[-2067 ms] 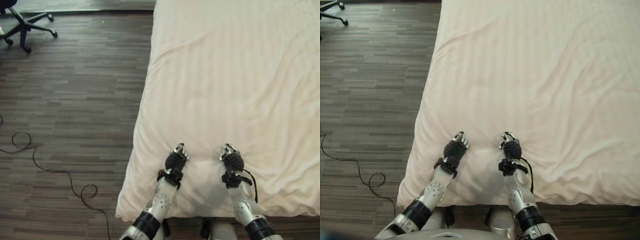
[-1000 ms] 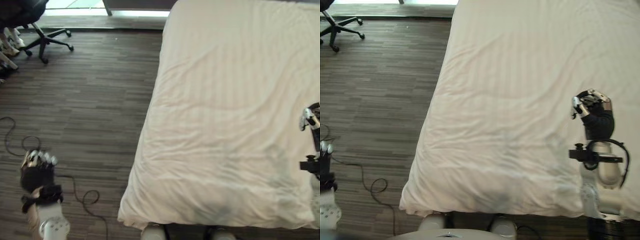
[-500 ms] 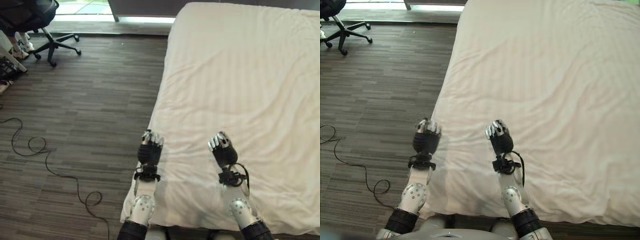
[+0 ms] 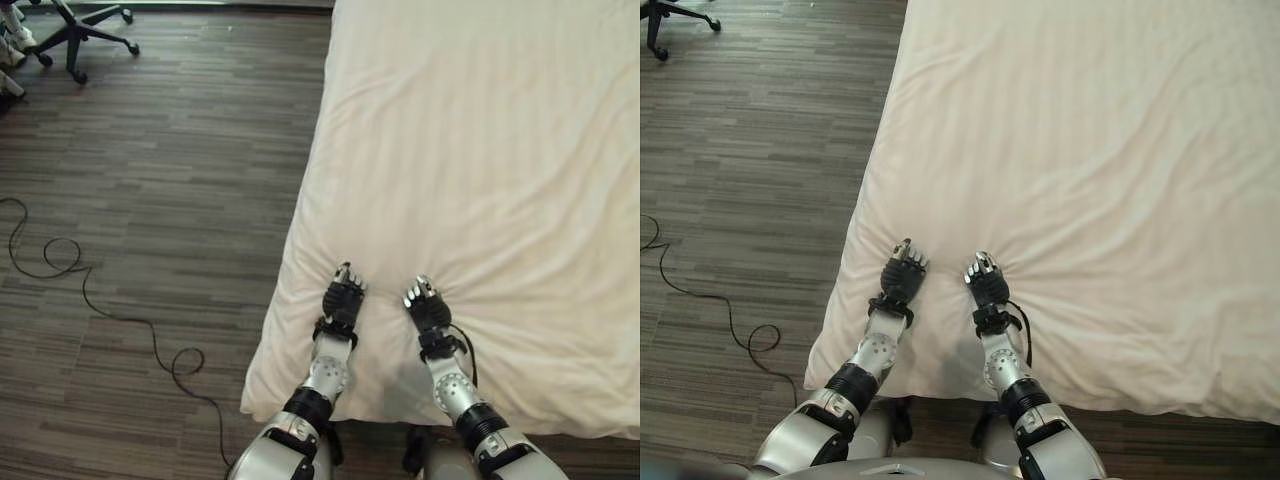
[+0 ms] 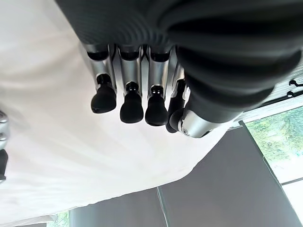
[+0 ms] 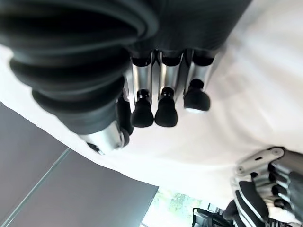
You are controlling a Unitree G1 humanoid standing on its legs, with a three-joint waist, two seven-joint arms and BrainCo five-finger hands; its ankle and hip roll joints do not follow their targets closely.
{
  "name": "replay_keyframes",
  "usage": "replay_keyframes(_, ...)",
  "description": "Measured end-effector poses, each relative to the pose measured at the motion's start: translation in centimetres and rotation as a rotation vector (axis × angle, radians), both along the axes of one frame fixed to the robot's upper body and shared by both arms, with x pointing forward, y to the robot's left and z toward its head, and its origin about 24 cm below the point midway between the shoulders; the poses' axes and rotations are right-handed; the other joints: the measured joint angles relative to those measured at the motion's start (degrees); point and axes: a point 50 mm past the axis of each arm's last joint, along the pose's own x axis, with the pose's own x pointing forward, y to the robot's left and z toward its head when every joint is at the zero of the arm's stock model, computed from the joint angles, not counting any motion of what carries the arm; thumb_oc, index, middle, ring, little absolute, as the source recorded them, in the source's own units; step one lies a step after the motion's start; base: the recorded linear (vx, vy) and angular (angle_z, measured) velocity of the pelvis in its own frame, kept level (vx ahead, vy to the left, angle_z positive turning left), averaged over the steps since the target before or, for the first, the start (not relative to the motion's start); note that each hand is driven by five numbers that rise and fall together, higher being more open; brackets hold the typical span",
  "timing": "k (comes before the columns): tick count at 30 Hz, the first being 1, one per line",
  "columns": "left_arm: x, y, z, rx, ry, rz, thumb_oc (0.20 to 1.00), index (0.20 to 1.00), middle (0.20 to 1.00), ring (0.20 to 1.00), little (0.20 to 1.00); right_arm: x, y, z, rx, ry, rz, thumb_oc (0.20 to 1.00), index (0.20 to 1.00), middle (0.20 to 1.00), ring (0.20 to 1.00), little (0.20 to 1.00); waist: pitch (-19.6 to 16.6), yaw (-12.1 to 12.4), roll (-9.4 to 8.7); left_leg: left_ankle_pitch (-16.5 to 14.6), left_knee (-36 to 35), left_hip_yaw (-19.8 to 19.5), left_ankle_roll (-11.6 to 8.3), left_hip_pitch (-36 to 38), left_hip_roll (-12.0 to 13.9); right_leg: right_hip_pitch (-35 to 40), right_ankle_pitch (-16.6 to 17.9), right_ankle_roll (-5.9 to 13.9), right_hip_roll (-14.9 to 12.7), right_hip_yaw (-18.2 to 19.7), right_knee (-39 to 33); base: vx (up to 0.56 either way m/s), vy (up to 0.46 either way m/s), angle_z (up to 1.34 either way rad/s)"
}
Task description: Making the bed.
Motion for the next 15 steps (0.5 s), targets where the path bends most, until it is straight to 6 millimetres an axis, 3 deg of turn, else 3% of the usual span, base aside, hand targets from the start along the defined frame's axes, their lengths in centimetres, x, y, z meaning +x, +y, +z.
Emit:
replay_keyframes(3,-0.7,0.5,-1.0,-0.020,0.018,-0.006,0.200,0.200,0.200,0.200,0.200,-0.4,-0.7,-0.3,0.010,0.018,0.010,0.200,0.200,0.200,0.200,0.200,-0.79,0.13,0.42,-0.26,-0.19,0.15,-0.11,0.37,0.19,0.31,-0.13,-0.12,0.29,0.21,-0.38,0.06,-0.025,-0.03)
replay_keyframes(7,-1.8,1.9,-3.1,0.002,0.073,-0.030,0.200,0.200,0.200,0.200,0.200,-1.1,-4.1,-1.2,-0.014,0.052,-0.057,0.200,0.200,0.200,0.200,0.200,-2.91,0.14,0.21,-0.41,-0.39,0.24,-0.26,1.44,0.20,1.48,-0.42,-0.21,0.68,0.04,-0.73,0.03,-0.016,0.01)
replay_keyframes(10,-2.7,3.6,-4.1,0.033,0.084,-0.001,0.200,0.200,0.200,0.200,0.200,-1.7,-11.4,-0.8,-0.098,0.058,-0.265,0.200,0.200,0.200,0.200,0.200,-4.47,0.16,0.20,-0.46,-0.51,0.23,-0.49,1.49,0.16,2.09,-0.14,-0.53,1.05,-0.02,-1.96,0.00,0.014,0.00)
replay_keyframes(12,-3.2,5.4,-4.6,0.061,0.085,0.018,0.200,0.200,0.200,0.200,0.200,-3.0,-18.2,0.8,-0.251,0.069,-0.384,0.200,0.200,0.200,0.200,0.200,-4.86,0.15,0.81,-0.46,-0.69,0.39,-0.50,1.51,0.15,2.17,0.04,-0.55,1.11,-0.19,-2.38,0.00,0.042,0.00)
replay_keyframes(14,-4.4,9.7,-5.3,0.102,0.103,0.136,0.200,0.200,0.200,0.200,0.200,-5.8,-25.8,3.2,-0.403,0.115,-0.623,0.200,0.200,0.200,0.200,0.200,-5.21,-0.21,1.54,-0.32,-1.71,0.72,-0.41,1.94,0.04,2.48,0.65,-0.61,1.29,-0.11,-3.72,0.02,0.051,-0.13)
replay_keyframes(15,-5.6,13.0,-5.7,0.151,0.131,0.234,0.200,0.200,0.200,0.200,0.200,-7.3,-28.7,4.8,-0.464,0.120,-0.721,0.200,0.200,0.200,0.200,0.200,-5.04,-0.86,1.77,-0.31,-1.92,1.56,-0.40,2.47,0.08,2.64,0.83,-0.69,1.46,0.39,-4.20,0.03,0.067,-0.27)
